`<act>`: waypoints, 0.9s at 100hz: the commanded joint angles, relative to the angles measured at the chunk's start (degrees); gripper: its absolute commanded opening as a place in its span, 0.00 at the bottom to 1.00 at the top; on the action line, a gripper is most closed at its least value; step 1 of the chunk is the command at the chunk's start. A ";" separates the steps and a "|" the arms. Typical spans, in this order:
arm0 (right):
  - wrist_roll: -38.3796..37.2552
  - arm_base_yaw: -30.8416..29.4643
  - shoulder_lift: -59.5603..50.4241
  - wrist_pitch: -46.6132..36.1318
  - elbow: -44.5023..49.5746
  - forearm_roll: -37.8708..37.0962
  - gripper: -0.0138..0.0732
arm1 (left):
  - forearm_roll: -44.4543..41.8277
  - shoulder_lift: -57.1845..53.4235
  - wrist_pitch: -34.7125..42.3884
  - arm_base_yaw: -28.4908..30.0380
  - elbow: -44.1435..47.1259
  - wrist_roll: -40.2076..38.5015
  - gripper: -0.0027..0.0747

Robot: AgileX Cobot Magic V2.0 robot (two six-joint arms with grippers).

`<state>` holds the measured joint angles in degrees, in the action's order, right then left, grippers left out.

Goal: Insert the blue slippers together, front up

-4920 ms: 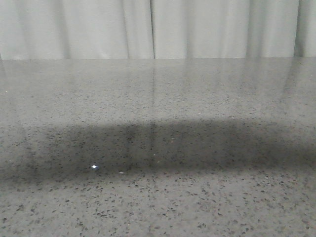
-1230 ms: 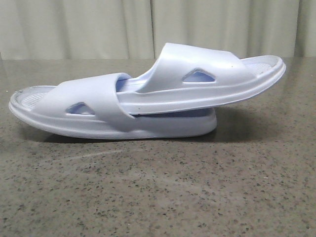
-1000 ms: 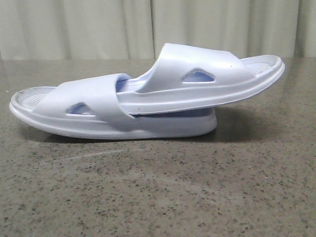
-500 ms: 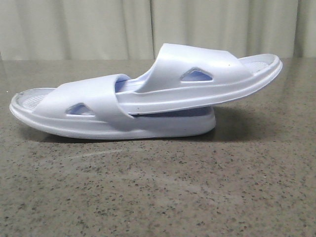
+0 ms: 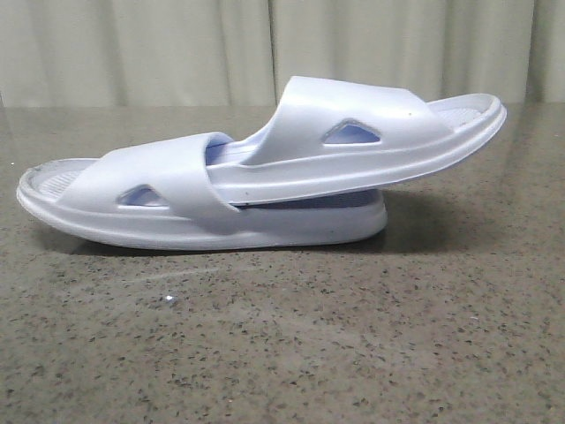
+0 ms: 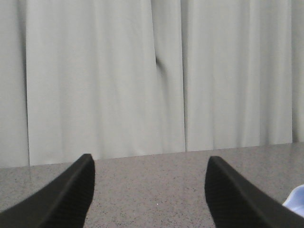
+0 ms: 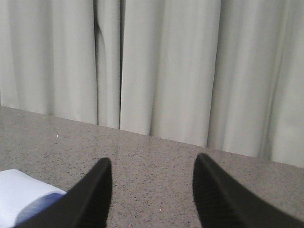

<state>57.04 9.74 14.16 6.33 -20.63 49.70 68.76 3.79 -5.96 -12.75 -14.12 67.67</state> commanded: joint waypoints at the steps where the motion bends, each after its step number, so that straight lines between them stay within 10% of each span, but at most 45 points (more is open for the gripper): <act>1: 0.95 0.00 0.44 -2.94 -1.52 -0.23 0.33 | 0.21 0.62 1.47 -0.52 -0.85 0.09 0.50; 29: 0.95 0.00 0.44 -2.69 -1.52 -0.23 0.04 | 0.21 0.62 1.47 -0.52 -0.16 0.09 0.05; 90: 0.95 0.00 0.44 -1.98 -1.52 -0.23 0.04 | 0.33 0.62 1.47 -0.52 -0.16 0.09 0.06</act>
<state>57.06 9.74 14.16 6.85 -20.63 49.70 68.63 3.70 -5.96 -12.83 -12.83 67.67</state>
